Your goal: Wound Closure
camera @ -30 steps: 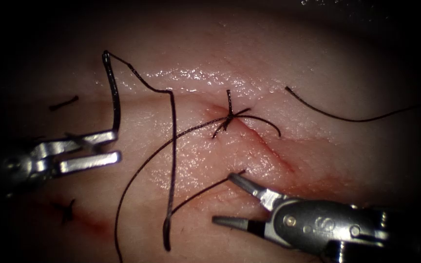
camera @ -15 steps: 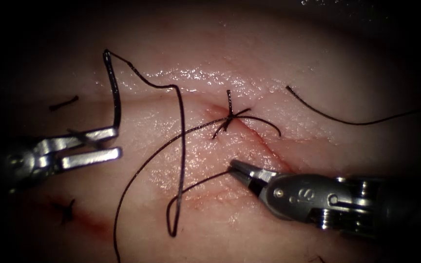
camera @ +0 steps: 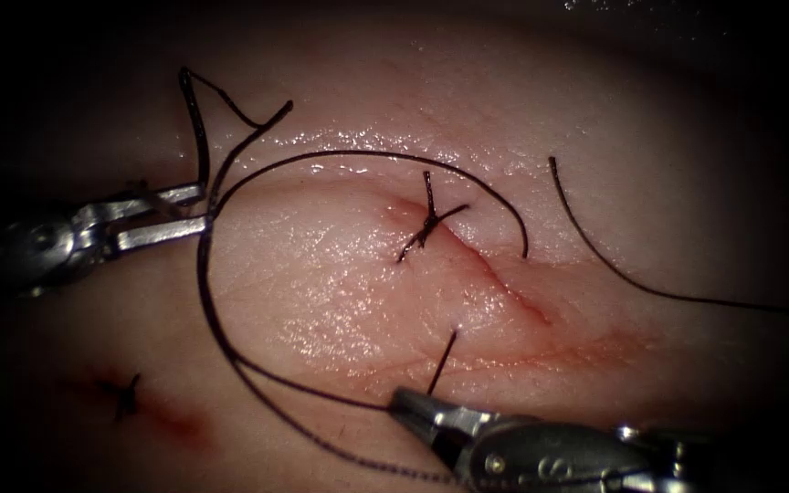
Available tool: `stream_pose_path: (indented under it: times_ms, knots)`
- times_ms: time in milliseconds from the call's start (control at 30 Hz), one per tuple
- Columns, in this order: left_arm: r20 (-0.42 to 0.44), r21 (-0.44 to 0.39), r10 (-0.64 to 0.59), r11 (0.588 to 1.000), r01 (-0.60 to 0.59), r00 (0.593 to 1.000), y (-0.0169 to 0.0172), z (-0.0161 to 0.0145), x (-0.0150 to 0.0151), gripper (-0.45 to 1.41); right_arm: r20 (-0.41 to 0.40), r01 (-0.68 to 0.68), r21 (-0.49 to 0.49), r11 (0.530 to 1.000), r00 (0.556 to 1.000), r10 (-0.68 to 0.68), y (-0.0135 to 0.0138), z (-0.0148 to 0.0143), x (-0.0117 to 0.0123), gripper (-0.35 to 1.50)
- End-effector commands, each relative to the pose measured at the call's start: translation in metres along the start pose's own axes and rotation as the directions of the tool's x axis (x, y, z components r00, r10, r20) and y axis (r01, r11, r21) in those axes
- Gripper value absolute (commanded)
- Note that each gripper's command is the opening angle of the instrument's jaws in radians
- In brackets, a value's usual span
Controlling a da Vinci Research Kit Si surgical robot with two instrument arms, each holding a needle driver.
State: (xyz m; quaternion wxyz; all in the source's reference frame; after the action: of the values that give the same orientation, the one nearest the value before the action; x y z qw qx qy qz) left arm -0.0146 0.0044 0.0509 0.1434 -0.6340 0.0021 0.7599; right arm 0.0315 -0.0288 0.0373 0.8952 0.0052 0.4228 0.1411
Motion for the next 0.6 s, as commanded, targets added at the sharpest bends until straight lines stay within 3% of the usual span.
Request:
stream_pose_path:
  times_ms: [33,233,367,400,467,500,600]
  knots:
    - [-0.017,0.001,-0.008,1.0,0.008,1.0,-0.0002,0.0003,-0.0011,-0.45,-0.027,0.011,0.031,0.999,1.0,-0.01,-0.0026,0.0003,0.0031,-0.35]
    - [-0.042,0.011,-0.015,1.0,0.015,0.999,-0.0009,-0.0004,-0.0016,-0.45,-0.064,0.034,0.077,0.996,0.998,-0.029,-0.0057,-0.0006,0.0072,-0.35]
    - [-0.045,0.012,-0.021,1.0,0.022,0.999,-0.001,-0.0004,-0.0016,-0.45,-0.112,0.051,0.061,0.997,0.993,-0.044,-0.0051,-0.0007,0.0077,-0.33]
    - [-0.047,0.013,-0.021,1.0,0.022,0.999,-0.001,-0.0005,-0.0016,-0.45,-0.125,0.047,0.051,0.998,0.991,-0.041,-0.0045,-0.0007,0.0074,0.19]
    - [-0.05,0.013,-0.028,1.0,0.028,0.998,-0.001,-0.0006,-0.0016,-0.45,-0.147,0.041,0.036,0.999,0.989,-0.035,-0.0033,-0.0009,0.0067,0.69]
    - [-0.055,0.014,-0.034,0.999,0.035,0.998,-0.0011,-0.0007,-0.0016,-0.45,-0.156,0.036,0.027,0.999,0.987,-0.032,-0.0025,-0.0012,0.0062,0.85]
    - [-0.082,0.01,-0.043,0.999,0.044,0.996,-0.0021,-0.0021,-0.0016,-0.45,-0.149,0.033,0.015,0.999,0.988,-0.03,-0.0004,-0.0025,0.0042,0.88]
